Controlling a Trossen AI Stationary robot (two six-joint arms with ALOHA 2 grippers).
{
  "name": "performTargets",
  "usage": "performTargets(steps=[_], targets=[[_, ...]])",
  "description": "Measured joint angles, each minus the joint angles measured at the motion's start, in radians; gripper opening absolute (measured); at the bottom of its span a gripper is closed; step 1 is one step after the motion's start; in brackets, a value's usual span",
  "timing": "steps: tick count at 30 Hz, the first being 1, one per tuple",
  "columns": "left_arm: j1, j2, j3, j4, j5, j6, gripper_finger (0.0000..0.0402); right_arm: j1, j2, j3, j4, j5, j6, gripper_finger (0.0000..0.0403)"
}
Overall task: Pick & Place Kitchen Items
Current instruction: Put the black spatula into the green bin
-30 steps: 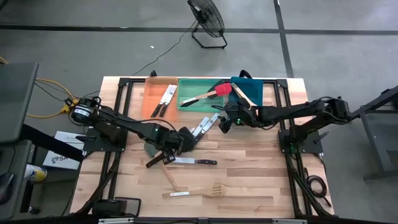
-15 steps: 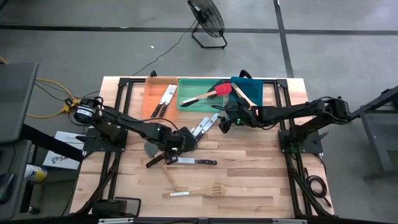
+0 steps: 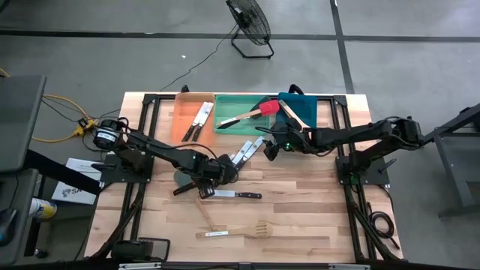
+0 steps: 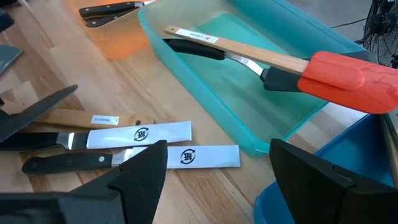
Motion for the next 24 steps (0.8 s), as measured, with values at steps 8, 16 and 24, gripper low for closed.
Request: performTargets(steps=[8,16,24], targets=[[0.000,0.000,0.001,-0.002,-0.001,0.011,0.0063,0.000,0.000,0.000,0.000,0.000,0.003,0.0275],[-0.001,-0.008,0.046,-0.102,-0.022,0.018,0.0063,0.000,0.000,0.000,-0.007,0.000,0.003,0.0275],[0.000,-0.055,0.109,-0.165,-0.092,0.059,0.0063,0.000,0.000,0.000,-0.037,0.000,0.005,0.0275]])
